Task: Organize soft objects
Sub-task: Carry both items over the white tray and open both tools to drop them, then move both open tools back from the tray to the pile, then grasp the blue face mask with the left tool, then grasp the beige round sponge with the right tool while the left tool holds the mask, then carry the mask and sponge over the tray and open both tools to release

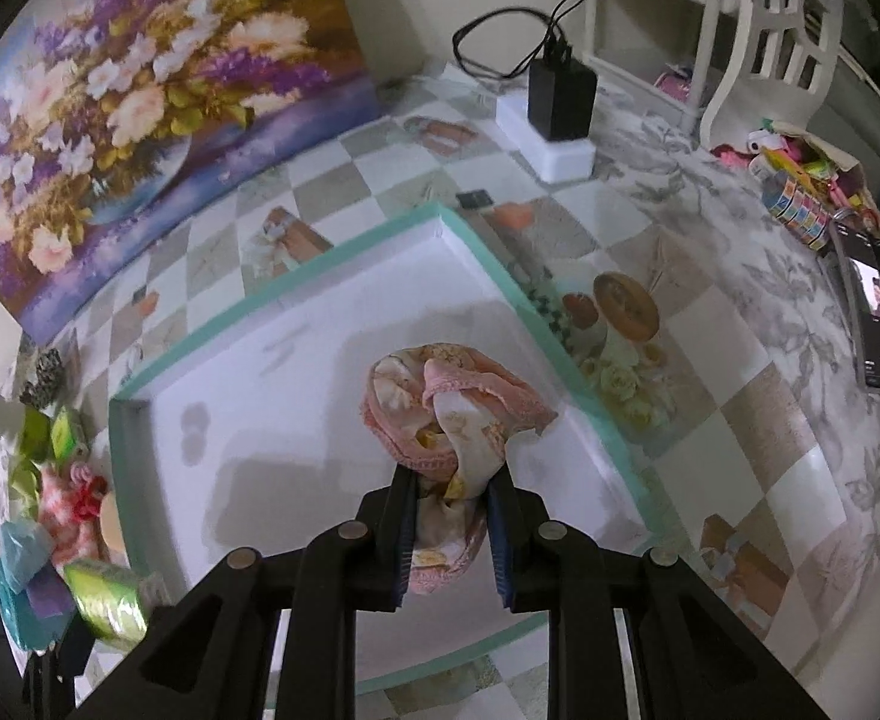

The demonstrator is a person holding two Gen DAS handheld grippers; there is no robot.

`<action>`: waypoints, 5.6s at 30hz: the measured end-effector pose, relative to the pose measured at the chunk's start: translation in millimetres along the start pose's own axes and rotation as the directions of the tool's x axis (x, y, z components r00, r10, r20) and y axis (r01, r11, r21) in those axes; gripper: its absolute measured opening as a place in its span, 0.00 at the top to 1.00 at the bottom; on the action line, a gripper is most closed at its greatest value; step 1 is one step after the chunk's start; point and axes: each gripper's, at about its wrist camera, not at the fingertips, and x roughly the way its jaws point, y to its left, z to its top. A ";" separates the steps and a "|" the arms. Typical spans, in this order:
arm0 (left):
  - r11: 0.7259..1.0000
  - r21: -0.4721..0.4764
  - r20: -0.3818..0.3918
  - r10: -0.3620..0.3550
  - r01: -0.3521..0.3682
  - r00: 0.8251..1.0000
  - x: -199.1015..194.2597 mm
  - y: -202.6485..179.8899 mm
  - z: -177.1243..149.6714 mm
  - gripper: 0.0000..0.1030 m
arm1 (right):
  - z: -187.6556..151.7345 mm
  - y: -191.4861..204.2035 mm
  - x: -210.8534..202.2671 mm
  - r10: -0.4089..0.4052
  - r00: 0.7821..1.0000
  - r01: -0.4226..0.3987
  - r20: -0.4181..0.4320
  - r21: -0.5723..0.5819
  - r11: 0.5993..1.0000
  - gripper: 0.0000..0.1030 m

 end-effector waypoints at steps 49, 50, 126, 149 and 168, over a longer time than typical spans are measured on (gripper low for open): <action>0.782 -0.621 -0.103 -0.017 -0.051 0.995 -4.3 260.8 33.0 0.10 | -22.7 184.0 -30.3 0.230 0.973 -0.197 0.021 -0.440 0.876 0.40; 0.773 -0.634 -0.108 -0.044 -0.034 0.993 -0.4 266.7 31.9 0.10 | -25.1 191.3 -28.0 0.246 0.969 -0.218 0.004 -0.451 0.866 0.40; 0.909 -0.399 -0.218 0.035 -0.122 0.975 39.6 251.3 54.9 0.91 | -91.0 276.0 49.4 0.105 0.991 -0.128 -0.078 -0.756 0.641 0.48; 0.904 -0.416 -0.125 0.048 -0.097 0.991 8.6 251.3 63.7 0.95 | -55.5 266.6 10.0 0.231 0.967 -0.241 -0.104 -0.658 0.713 0.51; 0.931 -0.365 0.162 0.066 -0.003 0.985 -98.2 210.8 93.2 0.95 | 23.2 181.5 -53.4 0.216 0.974 -0.165 0.066 -0.445 0.880 0.51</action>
